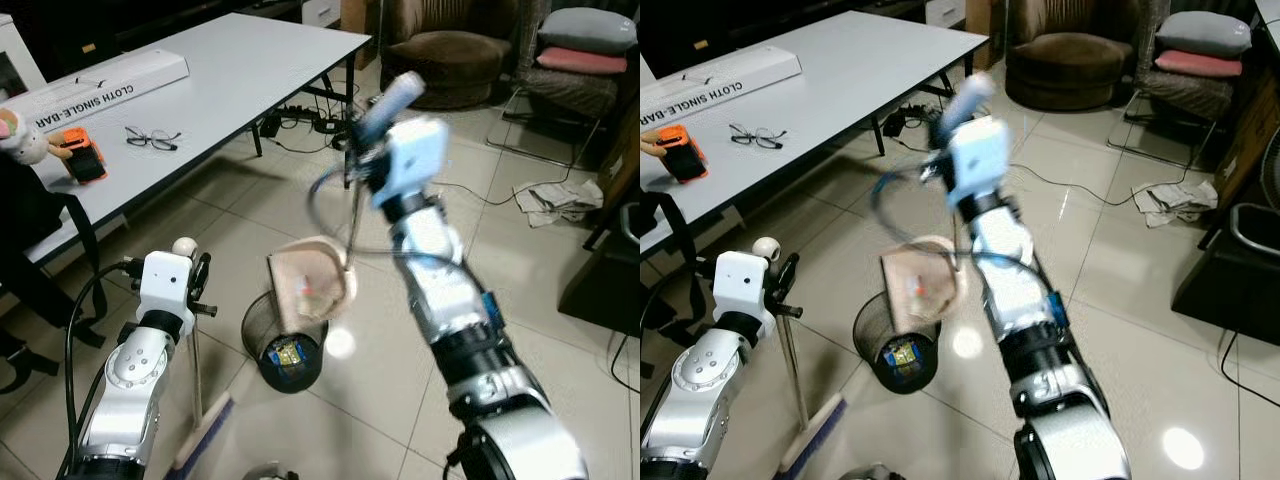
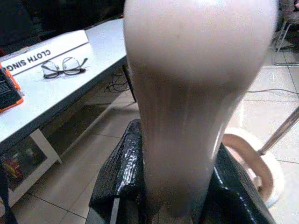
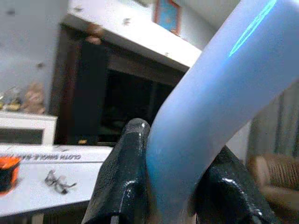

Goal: Sweep floor

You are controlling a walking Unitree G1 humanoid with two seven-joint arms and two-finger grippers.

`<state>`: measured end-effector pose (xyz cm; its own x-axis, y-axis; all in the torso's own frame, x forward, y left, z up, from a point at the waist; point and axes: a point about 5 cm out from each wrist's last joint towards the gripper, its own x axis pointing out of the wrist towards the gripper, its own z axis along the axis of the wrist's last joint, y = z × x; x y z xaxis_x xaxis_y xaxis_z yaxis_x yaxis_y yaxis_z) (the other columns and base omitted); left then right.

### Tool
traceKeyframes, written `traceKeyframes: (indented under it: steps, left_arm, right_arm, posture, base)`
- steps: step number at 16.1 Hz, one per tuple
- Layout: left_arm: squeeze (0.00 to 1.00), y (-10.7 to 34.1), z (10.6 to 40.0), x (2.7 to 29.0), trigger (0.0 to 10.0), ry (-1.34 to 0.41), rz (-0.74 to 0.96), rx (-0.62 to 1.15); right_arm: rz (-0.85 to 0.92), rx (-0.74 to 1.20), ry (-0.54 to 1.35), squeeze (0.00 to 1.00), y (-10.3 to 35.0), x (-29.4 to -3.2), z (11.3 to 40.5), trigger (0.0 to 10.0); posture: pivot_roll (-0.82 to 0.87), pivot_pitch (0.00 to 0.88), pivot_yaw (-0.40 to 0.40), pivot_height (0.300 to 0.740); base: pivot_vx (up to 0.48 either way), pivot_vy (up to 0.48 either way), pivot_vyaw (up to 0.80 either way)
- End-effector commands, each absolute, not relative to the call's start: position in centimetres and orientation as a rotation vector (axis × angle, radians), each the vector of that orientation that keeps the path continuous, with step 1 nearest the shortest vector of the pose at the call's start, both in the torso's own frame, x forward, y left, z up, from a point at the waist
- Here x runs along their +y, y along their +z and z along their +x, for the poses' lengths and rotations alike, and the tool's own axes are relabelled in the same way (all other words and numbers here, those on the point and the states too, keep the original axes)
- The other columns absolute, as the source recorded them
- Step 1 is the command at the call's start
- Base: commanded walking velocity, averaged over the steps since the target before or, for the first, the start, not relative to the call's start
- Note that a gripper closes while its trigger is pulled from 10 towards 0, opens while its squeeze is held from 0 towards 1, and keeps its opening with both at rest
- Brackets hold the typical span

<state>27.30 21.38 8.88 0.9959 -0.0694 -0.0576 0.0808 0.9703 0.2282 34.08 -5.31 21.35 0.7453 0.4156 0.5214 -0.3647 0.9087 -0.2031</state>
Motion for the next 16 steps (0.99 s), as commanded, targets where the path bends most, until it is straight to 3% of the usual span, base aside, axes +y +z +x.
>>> traceKeyframes:
  steps: [1,16]
  left_arm:
    - [0.0,9.5,27.8,21.3,10.0,-0.077,0.254,0.025]
    - [0.0,9.2,27.8,21.2,10.0,-0.082,0.264,0.034]
  right_arm:
    - [-0.116,-0.708,0.465,0.0,22.7,-4.6,33.2,10.0]
    - [-0.196,-0.877,0.732,0.0,20.5,-0.6,28.7,10.0]
  posture:
    - [0.06,0.0,0.06,0.74]
    - [0.06,0.0,0.05,0.74]
  base:
    - [0.0,0.0,0.0]
    - [0.0,0.0,0.0]
